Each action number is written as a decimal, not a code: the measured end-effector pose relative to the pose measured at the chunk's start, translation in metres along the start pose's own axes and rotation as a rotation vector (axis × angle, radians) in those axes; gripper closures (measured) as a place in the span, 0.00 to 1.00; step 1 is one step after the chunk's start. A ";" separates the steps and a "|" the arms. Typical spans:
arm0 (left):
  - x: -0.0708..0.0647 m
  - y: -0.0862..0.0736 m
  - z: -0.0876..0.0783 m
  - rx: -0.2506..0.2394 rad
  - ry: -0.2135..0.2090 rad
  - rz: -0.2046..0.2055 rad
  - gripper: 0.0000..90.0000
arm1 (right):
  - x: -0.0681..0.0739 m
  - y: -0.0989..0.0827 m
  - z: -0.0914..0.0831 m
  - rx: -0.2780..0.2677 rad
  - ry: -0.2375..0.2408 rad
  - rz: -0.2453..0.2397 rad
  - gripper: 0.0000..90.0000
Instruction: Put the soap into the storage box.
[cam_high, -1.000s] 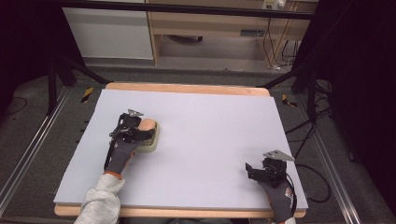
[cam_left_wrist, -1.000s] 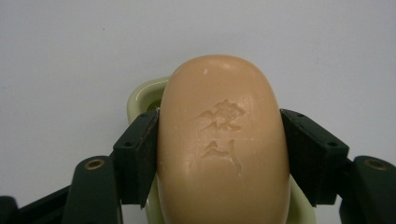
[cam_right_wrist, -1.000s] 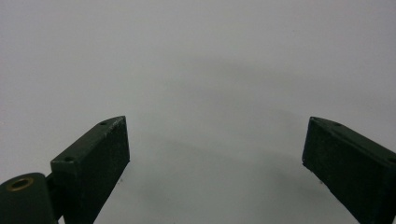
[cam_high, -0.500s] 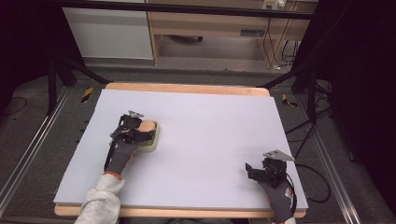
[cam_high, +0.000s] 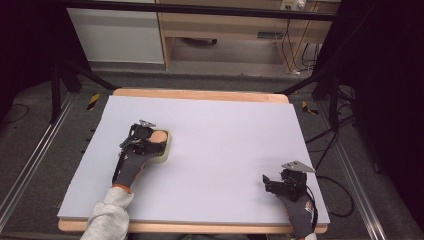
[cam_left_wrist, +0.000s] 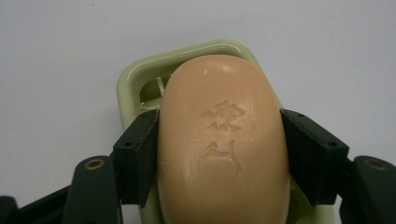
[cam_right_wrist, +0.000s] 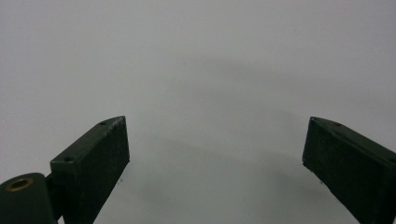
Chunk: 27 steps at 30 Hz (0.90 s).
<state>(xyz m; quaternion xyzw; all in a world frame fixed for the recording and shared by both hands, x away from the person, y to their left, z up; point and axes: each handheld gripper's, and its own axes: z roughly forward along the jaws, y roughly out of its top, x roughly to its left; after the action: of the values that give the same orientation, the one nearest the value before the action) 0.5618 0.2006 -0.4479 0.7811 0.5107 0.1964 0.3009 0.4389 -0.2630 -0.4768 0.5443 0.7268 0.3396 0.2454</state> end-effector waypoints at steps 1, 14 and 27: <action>0.000 0.000 0.000 -0.001 0.001 0.001 0.35 | 0.000 0.000 0.000 0.000 0.001 0.000 0.08; -0.001 -0.001 0.000 0.002 -0.003 0.001 0.35 | 0.000 0.000 0.000 0.000 0.002 0.000 0.08; -0.002 -0.001 -0.014 -0.022 0.003 0.005 0.31 | 0.000 0.000 -0.001 -0.003 -0.004 -0.008 0.08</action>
<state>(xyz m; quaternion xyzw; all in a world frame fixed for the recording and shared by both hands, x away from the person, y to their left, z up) 0.5523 0.2027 -0.4382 0.7789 0.5069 0.2039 0.3080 0.4379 -0.2635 -0.4763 0.5418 0.7280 0.3385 0.2488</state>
